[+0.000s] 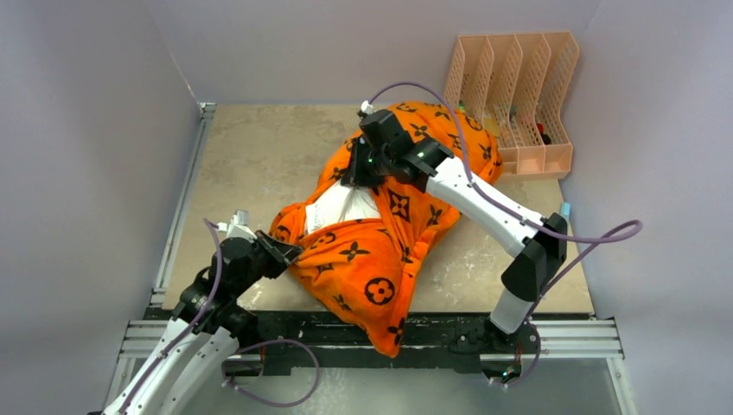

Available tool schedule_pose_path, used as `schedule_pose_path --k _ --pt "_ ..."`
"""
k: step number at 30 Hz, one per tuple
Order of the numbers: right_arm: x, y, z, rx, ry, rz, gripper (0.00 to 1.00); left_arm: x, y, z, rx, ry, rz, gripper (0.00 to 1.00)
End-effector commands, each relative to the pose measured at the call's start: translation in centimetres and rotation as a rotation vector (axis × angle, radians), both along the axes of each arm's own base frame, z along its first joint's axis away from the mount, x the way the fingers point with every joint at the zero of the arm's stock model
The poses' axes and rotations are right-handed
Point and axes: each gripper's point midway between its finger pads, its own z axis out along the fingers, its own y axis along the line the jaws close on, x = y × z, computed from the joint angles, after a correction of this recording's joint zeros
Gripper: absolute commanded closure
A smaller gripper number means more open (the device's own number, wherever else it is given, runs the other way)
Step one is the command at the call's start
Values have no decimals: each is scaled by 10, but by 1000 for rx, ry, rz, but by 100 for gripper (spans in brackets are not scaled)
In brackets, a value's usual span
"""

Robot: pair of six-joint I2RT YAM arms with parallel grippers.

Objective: Remove the pillowcase from the pillow
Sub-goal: Remove the pillow from the pillowcase.

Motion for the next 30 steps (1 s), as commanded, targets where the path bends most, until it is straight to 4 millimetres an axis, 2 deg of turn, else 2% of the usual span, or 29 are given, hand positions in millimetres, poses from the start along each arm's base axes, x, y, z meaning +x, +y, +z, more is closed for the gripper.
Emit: schedule_pose_path --k 1,4,9,11,12,14,16,18,19,20,21,22,25,28,30 --pt "79 -89 226 389 -588 -325 100 -57 20 -74 218 319 -117 100" --pt "80 -95 242 389 -605 -308 100 -53 16 -70 206 301 -120 100" --pt "85 -104 226 380 -571 -334 100 -46 12 -66 195 284 -121 100" --pt "87 -108 213 338 -558 -341 100 -39 8 -54 171 243 -117 100" --pt "84 -106 197 300 -531 -318 100 -32 4 -45 146 204 -112 100" --pt "63 -89 153 249 -451 -217 100 -17 -7 -24 72 120 -104 100" --pt "35 -67 95 175 -370 -140 98 -7 -15 -17 36 91 -100 100" --pt "4 -56 45 78 -303 -81 81 2 -18 -15 31 74 -92 100" --pt "-11 -54 20 24 -260 -49 75 4 -17 -19 47 83 -84 100" --pt "-23 -55 5 -24 -229 -39 69 5 -14 -23 66 93 -75 100" --pt "-34 -56 -3 -49 -212 -22 61 4 -11 -28 88 106 -67 100" --pt "-47 -52 -3 -59 -217 19 56 3 -7 -34 110 121 -57 100" --pt "-77 -31 20 -38 -290 146 36 -3 -8 -44 96 141 -63 100" --pt "-102 -6 29 -58 -296 264 23 -4 -7 -44 82 136 -57 100" --pt "-116 9 30 -105 -309 286 19 -5 -5 -44 89 136 -53 100"
